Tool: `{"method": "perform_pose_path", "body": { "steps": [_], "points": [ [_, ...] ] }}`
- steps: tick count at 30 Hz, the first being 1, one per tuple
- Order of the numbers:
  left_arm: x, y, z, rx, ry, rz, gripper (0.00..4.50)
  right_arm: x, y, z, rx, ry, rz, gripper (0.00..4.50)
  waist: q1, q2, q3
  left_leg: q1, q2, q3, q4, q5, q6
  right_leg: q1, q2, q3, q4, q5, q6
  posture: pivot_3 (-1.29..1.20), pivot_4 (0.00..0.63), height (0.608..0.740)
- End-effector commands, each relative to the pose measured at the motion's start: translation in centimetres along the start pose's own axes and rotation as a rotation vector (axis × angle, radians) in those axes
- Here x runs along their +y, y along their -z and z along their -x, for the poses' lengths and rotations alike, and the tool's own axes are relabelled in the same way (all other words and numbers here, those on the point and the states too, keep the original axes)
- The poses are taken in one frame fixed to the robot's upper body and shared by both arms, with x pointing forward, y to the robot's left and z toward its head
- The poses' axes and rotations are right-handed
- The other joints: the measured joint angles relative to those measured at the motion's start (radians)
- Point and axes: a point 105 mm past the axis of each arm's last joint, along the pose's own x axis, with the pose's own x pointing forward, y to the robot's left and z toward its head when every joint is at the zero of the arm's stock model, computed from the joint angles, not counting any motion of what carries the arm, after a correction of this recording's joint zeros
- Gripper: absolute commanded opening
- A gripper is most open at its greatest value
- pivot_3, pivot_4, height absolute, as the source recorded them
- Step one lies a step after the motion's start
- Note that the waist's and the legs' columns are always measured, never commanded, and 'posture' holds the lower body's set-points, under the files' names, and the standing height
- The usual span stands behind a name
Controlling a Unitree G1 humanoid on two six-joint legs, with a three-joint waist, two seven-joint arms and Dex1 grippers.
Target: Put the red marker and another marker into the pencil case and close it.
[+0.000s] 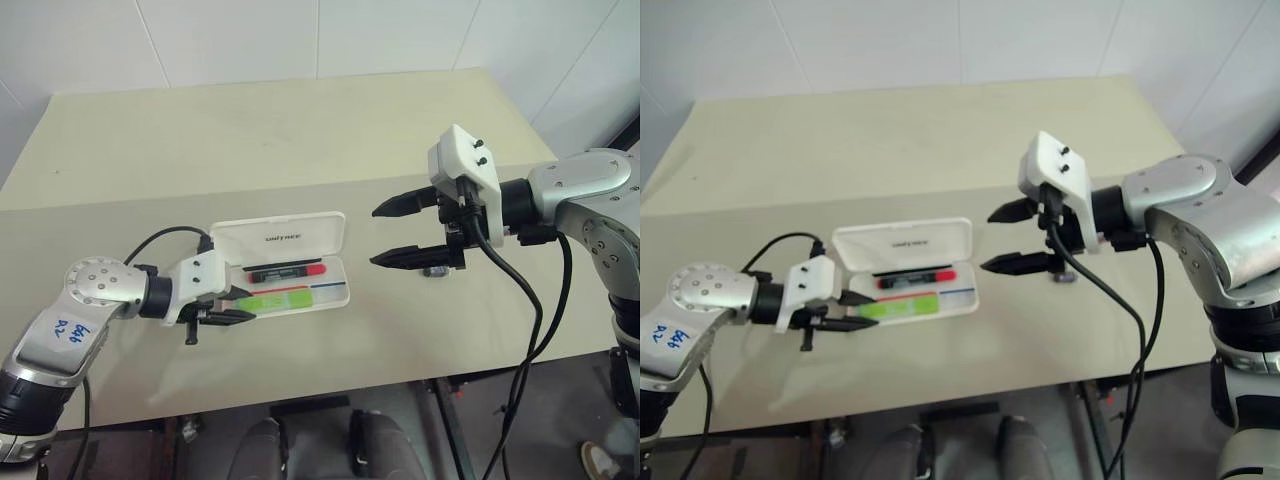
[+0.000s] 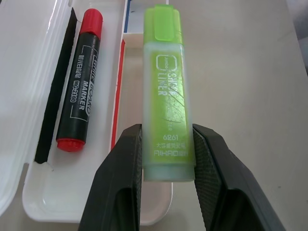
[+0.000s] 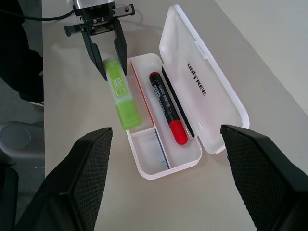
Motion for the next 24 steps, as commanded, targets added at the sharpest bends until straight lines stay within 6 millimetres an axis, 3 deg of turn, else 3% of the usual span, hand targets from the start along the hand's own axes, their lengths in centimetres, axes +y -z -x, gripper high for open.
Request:
{"method": "perform_pose_path", "body": {
  "steps": [1, 24],
  "points": [
    [0.79, -0.06, 0.97, 0.011, -0.049, -0.028, 1.09, 0.02, -0.83, 0.50, -0.019, 0.015, 0.044, 3.81, 0.000, 0.000, 0.000, 0.000, 0.000, 0.000, 0.000, 0.000, 0.000, 0.000, 0.000, 0.000, 0.000, 0.000, 0.000, 0.00, 0.150, 0.740],
    [0.63, 0.28, 0.30, -0.003, -0.026, -0.006, 1.09, -0.21, -0.96, 0.48, -0.020, 0.030, 0.053, 3.81, 0.000, 0.000, 0.000, 0.000, 0.000, 0.000, 0.000, 0.000, 0.000, 0.000, 0.000, 0.000, 0.000, 0.000, 0.000, 0.00, 0.150, 0.740]
  ]
}}
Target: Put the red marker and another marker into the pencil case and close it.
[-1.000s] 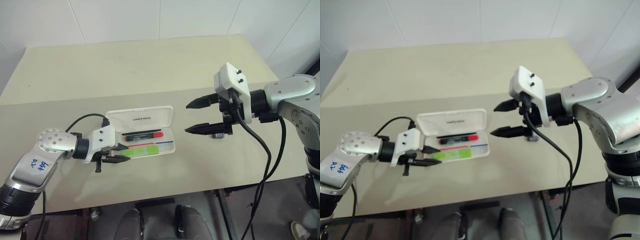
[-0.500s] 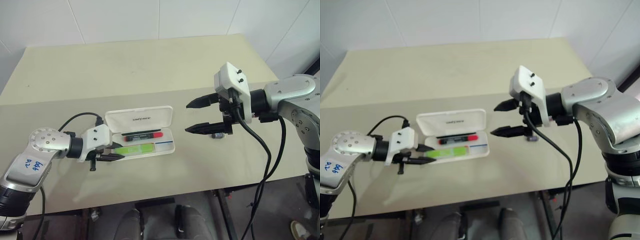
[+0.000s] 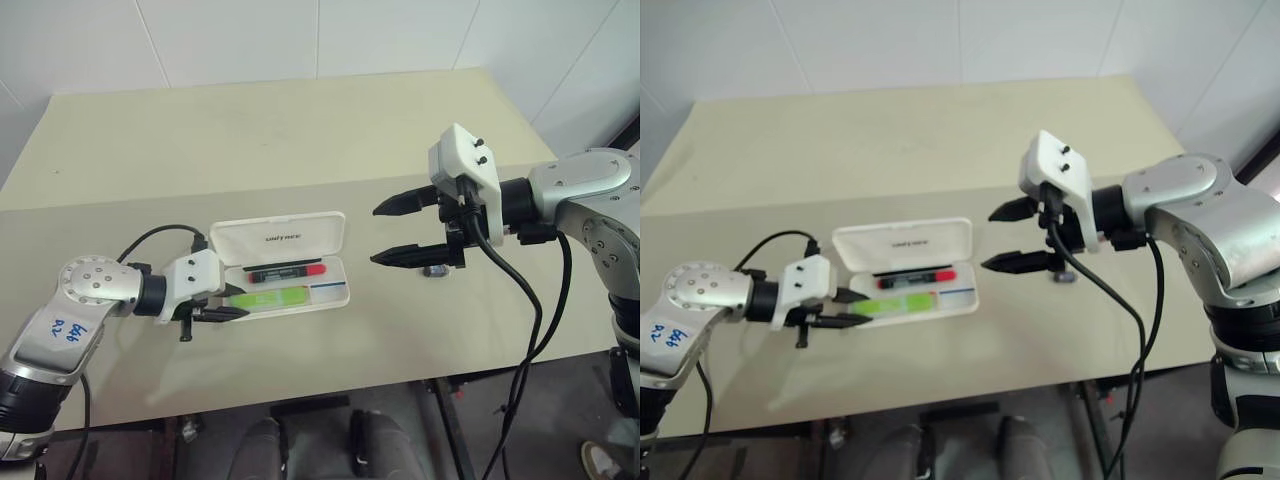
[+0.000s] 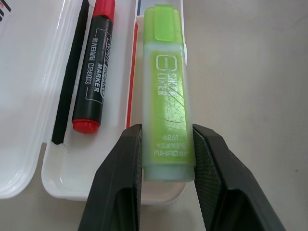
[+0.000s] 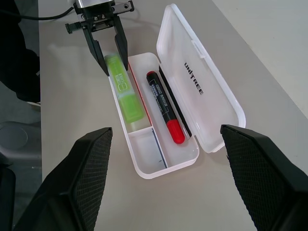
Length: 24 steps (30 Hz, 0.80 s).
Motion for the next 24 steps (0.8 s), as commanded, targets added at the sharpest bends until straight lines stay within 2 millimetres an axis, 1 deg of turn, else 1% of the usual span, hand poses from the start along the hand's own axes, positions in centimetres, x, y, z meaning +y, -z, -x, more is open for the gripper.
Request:
{"method": "perform_pose_path", "body": {
  "steps": [1, 3, 4, 9, 12, 15, 19, 22, 24],
  "points": [
    [0.2, -0.5, 0.1, -0.026, -0.007, 0.002, 1.86, -0.1, -1.0, 0.4, -0.023, 0.020, 0.051, 3.81, 0.000, 0.000, 0.000, 0.000, 0.000, 0.000, 0.000, 0.000, 0.000, 0.000, 0.000, 0.000, 0.000, 0.000, 0.000, 0.00, 0.150, 0.740],
    [0.1, -0.6, 0.1, -0.034, 0.000, 0.009, 2.44, -0.1, -1.0, 0.4, -0.023, 0.020, 0.052, 3.81, 0.000, 0.000, 0.000, 0.000, 0.000, 0.000, 0.000, 0.000, 0.000, 0.000, 0.000, 0.000, 0.000, 0.000, 0.000, 0.00, 0.150, 0.740],
    [0.1, -0.7, 0.2, -0.042, 0.004, 0.013, 2.86, -0.1, -1.0, 0.5, -0.023, 0.020, 0.052, 3.81, 0.000, 0.000, 0.000, 0.000, 0.000, 0.000, 0.000, 0.000, 0.000, 0.000, 0.000, 0.000, 0.000, 0.000, 0.000, 0.00, 0.150, 0.740],
    [0.1, -0.8, 0.3, -0.042, 0.006, 0.012, 4.49, -0.1, -1.0, 0.5, -0.024, 0.023, 0.054, 3.81, 0.000, 0.000, 0.000, 0.000, 0.000, 0.000, 0.000, 0.000, 0.000, 0.000, 0.000, 0.000, 0.000, 0.000, 0.000, 0.00, 0.150, 0.740],
    [0.2, -0.8, 0.5, -0.042, 0.002, 0.004, 4.49, -0.2, -1.0, 0.5, -0.025, 0.026, 0.055, 3.81, 0.000, 0.000, 0.000, 0.000, 0.000, 0.000, 0.000, 0.000, 0.000, 0.000, 0.000, 0.000, 0.000, 0.000, 0.000, 0.00, 0.150, 0.740],
    [0.1, -1.4, 0.8, -0.069, 0.008, -0.001, 4.49, -0.4, -0.7, 0.5, -0.017, 0.035, 0.054, 3.81, 0.000, 0.000, 0.000, 0.000, 0.000, 0.000, 0.000, 0.000, 0.000, 0.000, 0.000, 0.000, 0.000, 0.000, 0.000, 0.00, 0.150, 0.740],
    [0.2, -2.7, 1.4, -0.117, 0.003, -0.010, 4.49, -0.9, 0.5, 0.6, 0.015, 0.049, 0.039, 3.81, 0.000, 0.000, 0.000, 0.000, 0.000, 0.000, 0.000, 0.000, 0.000, 0.000, 0.000, 0.000, 0.000, 0.000, 0.000, 0.00, 0.150, 0.740],
    [-0.1, -4.0, 1.9, -0.162, 0.014, -0.022, 4.49, -1.0, 1.4, 0.5, 0.030, 0.038, 0.013, 3.81, 0.000, 0.000, 0.000, 0.000, 0.000, 0.000, 0.000, 0.000, 0.000, 0.000, 0.000, 0.000, 0.000, 0.000, 0.000, 0.00, 0.150, 0.740],
    [-0.5, -5.3, 2.5, -0.208, 0.026, -0.020, 4.49, -1.6, 3.3, 0.6, 0.085, 0.051, -0.006, 3.81, 0.000, 0.000, 0.000, 0.000, 0.000, 0.000, 0.000, 0.000, 0.000, 0.000, 0.000, 0.000, 0.000, 0.000, 0.000, 0.00, 0.150, 0.740]
  ]
}}
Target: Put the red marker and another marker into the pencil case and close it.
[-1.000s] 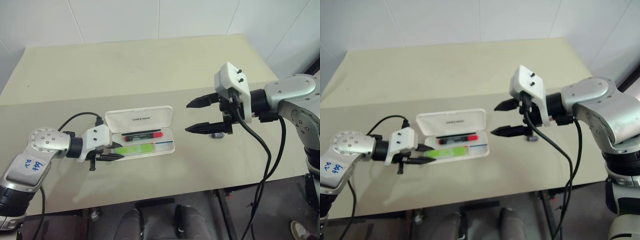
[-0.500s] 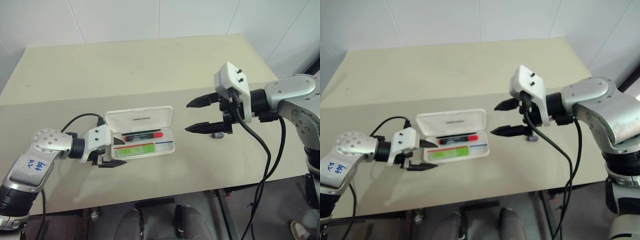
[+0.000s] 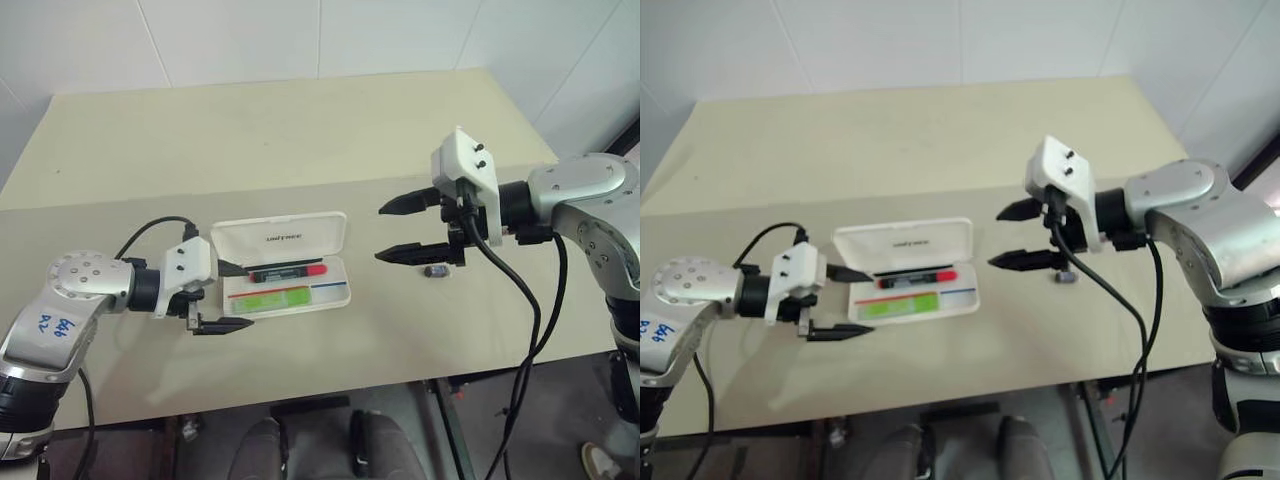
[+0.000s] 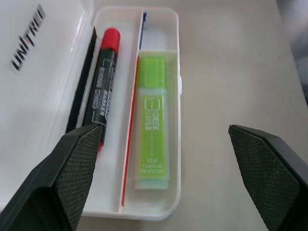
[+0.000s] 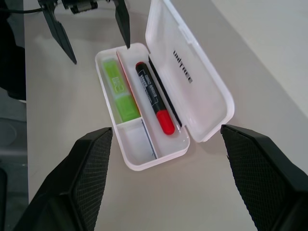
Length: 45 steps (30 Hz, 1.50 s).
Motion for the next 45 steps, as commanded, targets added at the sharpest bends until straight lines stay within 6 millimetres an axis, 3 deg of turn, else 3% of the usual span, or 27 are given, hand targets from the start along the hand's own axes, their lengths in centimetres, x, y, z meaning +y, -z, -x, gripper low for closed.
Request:
{"method": "perform_pose_path", "body": {
  "steps": [1, 6, 12, 18, 26, 27, 30, 37, 41, 45],
  "points": [
    [-0.6, -3.4, 1.3, -0.089, 0.011, -0.052, 4.49, -0.9, 2.6, 0.6, 0.098, 0.036, 0.020, 3.81, 0.000, 0.000, 0.000, 0.000, 0.000, 0.000, 0.000, 0.000, 0.000, 0.000, 0.000, 0.000, 0.000, 0.000, 0.000, 0.00, 0.150, 0.740],
    [-1.4, -4.7, 2.2, -0.127, 0.033, -0.017, 4.49, -1.7, 5.5, 1.0, 0.189, 0.045, 0.023, 3.81, 0.000, 0.000, 0.000, 0.000, -0.001, 0.000, 0.001, 0.000, -0.001, 0.001, 0.000, 0.000, 0.000, 0.000, 0.000, 0.00, 0.150, 0.740],
    [-1.4, -4.7, 3.3, -0.091, -0.002, -0.009, 4.49, -3.6, 10.5, 1.8, 0.354, 0.074, 0.041, 3.81, -0.002, 0.000, 0.000, 0.001, 0.000, 0.000, 0.001, 0.001, -0.002, 0.001, 0.001, 0.000, -0.001, 0.000, 0.000, 0.00, 0.150, 0.740],
    [-1.6, -4.6, 3.3, -0.076, -0.012, -0.005, 4.49, -4.5, 13.3, 1.9, 0.441, 0.054, 0.054, 3.81, -0.002, 0.000, 0.000, 0.001, 0.000, 0.001, 0.001, 0.002, -0.004, 0.001, 0.001, 0.001, -0.001, 0.000, 0.000, 0.00, 0.150, 0.740],
    [-1.7, -4.5, 3.3, -0.060, -0.024, -0.003, 4.49, -5.4, 15.4, 1.8, 0.500, 0.043, 0.045, 3.81, -0.003, 0.000, 0.000, 0.001, 0.000, 0.001, 0.002, 0.003, -0.005, 0.001, 0.001, 0.001, -0.001, 0.000, 0.000, 0.00, 0.150, 0.740],
    [-1.7, -4.5, 3.3, -0.057, -0.024, -0.002, 4.49, -5.4, 15.5, 1.8, 0.502, 0.041, 0.044, 3.81, -0.003, 0.000, 0.000, 0.002, 0.000, 0.001, 0.002, 0.003, -0.005, 0.002, 0.001, 0.001, -0.002, 0.000, 0.000, 0.00, 0.150, 0.740],
    [-1.6, -4.2, 3.4, -0.045, -0.028, 0.001, 4.50, -5.3, 15.6, 1.8, 0.506, 0.033, 0.040, 2.89, -0.003, 0.000, 0.000, 0.003, 0.000, 0.000, 0.003, 0.003, -0.005, 0.003, 0.001, 0.001, -0.002, 0.000, 0.000, 0.00, 0.150, 0.740],
    [-0.9, -2.7, 4.6, 0.033, -0.077, 0.002, 4.50, -4.5, 14.1, 2.6, 0.521, 0.003, 0.098, 0.44, -0.003, 0.000, 0.000, 0.004, 0.000, 0.000, 0.004, 0.003, -0.005, 0.003, 0.001, 0.001, -0.001, 0.001, 0.000, 0.00, 0.150, 0.740],
    [-0.5, -2.2, 5.1, 0.055, -0.094, 0.000, 4.50, -4.2, 11.8, 2.0, 0.489, 0.009, 0.158, 0.36, -0.003, 0.000, 0.000, 0.003, 0.000, 0.001, 0.001, 0.003, -0.005, 0.002, 0.001, 0.001, -0.001, 0.001, 0.000, 0.00, 0.150, 0.740],
    [-0.1, -1.5, 5.6, 0.101, -0.109, -0.022, 4.50, -2.9, 7.7, 0.2, 0.398, -0.015, 0.253, 0.36, -0.003, 0.000, 0.000, 0.001, 0.000, 0.001, 0.000, 0.002, -0.006, 0.000, 0.002, 0.001, -0.001, 0.001, 0.000, 0.00, 0.150, 0.740]
  ]
}}
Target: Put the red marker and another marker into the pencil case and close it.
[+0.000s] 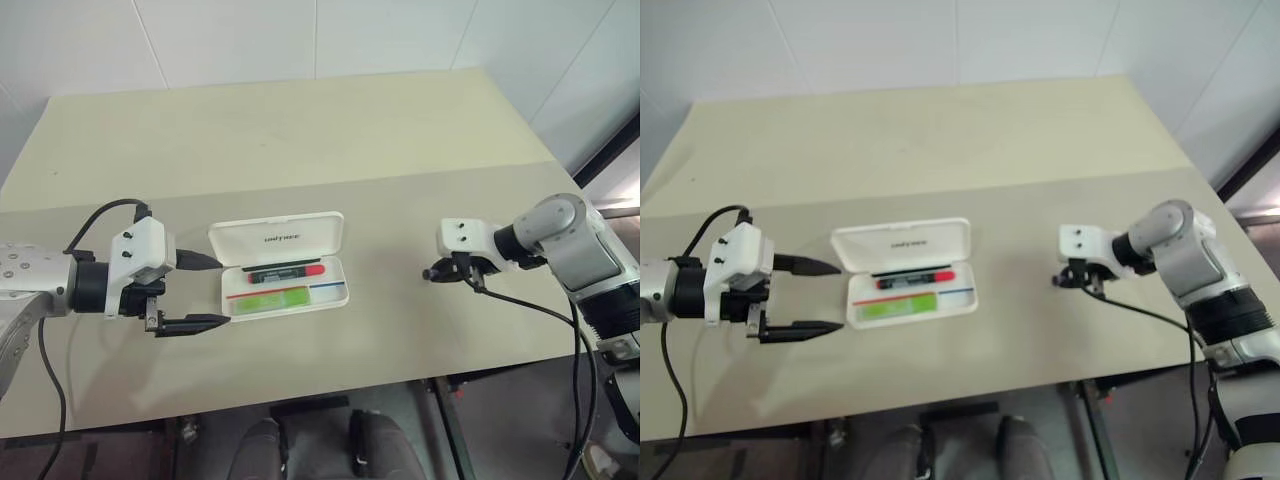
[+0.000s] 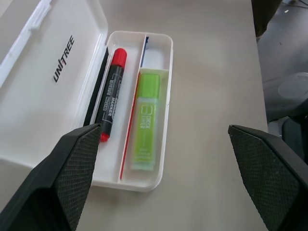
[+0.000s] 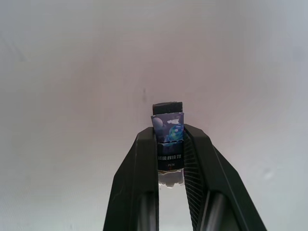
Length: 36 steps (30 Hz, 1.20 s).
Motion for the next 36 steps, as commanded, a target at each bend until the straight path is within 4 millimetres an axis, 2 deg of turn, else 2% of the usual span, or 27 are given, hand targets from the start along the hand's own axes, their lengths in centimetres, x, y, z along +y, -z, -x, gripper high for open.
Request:
{"method": "perform_pose_path", "body": {
  "steps": [1, 4, 8, 10, 14, 18, 22, 36],
  "points": [
    [0.6, -0.3, 0.9, 0.028, -0.033, -0.056, 4.50, 0.1, -5.3, 1.4, -0.117, 0.040, 0.113, 0.36, 0.001, 0.000, 0.000, 0.000, 0.000, 0.000, 0.000, 0.000, 0.000, 0.000, 0.000, 0.000, 0.000, 0.000, 0.000, 0.00, 0.150, 0.740],
    [0.8, -0.4, 0.9, 0.022, -0.036, -0.063, 4.50, 1.2, -9.2, 1.2, -0.204, 0.030, 0.186, 0.36, -0.001, 0.000, 0.000, 0.000, 0.000, 0.000, 0.001, 0.000, 0.000, 0.000, 0.000, 0.000, 0.000, 0.000, 0.000, 0.00, 0.150, 0.740],
    [0.9, -0.1, 0.6, 0.027, -0.032, -0.070, 4.50, 3.0, -12.3, 0.0, -0.283, -0.011, 0.225, 0.36, 0.004, 0.000, 0.000, 0.000, 0.000, -0.001, 0.001, 0.000, 0.000, 0.001, 0.000, 0.000, 0.001, 0.000, 0.000, 0.00, 0.150, 0.740],
    [0.9, -0.1, 0.4, 0.027, -0.029, -0.074, 4.50, 3.6, -13.0, -0.7, -0.304, -0.032, 0.225, 0.36, 0.004, 0.000, 0.000, 0.000, 0.000, -0.001, 0.001, -0.001, 0.001, 0.001, -0.001, 0.000, 0.001, 0.000, 0.000, 0.00, 0.150, 0.740],
    [1.0, -0.1, 0.2, 0.026, -0.026, -0.080, 4.50, 3.8, -13.2, -2.0, -0.305, -0.042, 0.221, 0.36, 0.003, 0.000, 0.000, -0.001, -0.001, 0.000, 0.002, -0.002, 0.003, 0.001, -0.001, 0.000, 0.001, 0.000, 0.000, 0.00, 0.150, 0.740],
    [0.9, 0.0, 0.3, 0.025, -0.027, -0.079, 4.50, 3.3, -13.2, -3.8, -0.291, -0.029, 0.225, 0.36, 0.000, 0.000, 0.000, 0.000, 0.000, 0.000, 0.002, -0.002, 0.003, 0.001, 0.000, 0.000, 0.001, 0.000, 0.000, 0.00, 0.150, 0.740],
    [0.9, 0.0, 0.3, 0.025, -0.030, -0.080, 4.50, 2.8, -13.3, -4.7, -0.286, -0.029, 0.231, 0.36, 0.000, 0.000, 0.000, 0.000, 0.000, 0.000, 0.001, -0.002, 0.003, 0.000, 0.000, 0.000, 0.001, 0.000, 0.000, 0.00, 0.150, 0.740],
    [0.9, 0.3, 0.3, 0.026, -0.041, -0.077, 4.50, 2.8, -12.9, -5.5, -0.274, -0.054, 0.243, 0.36, 0.000, 0.000, 0.000, 0.000, 0.000, 0.000, 0.001, -0.002, 0.003, 0.000, 0.000, 0.000, 0.001, 0.000, 0.000, 0.00, 0.150, 0.740]
  ]
}}
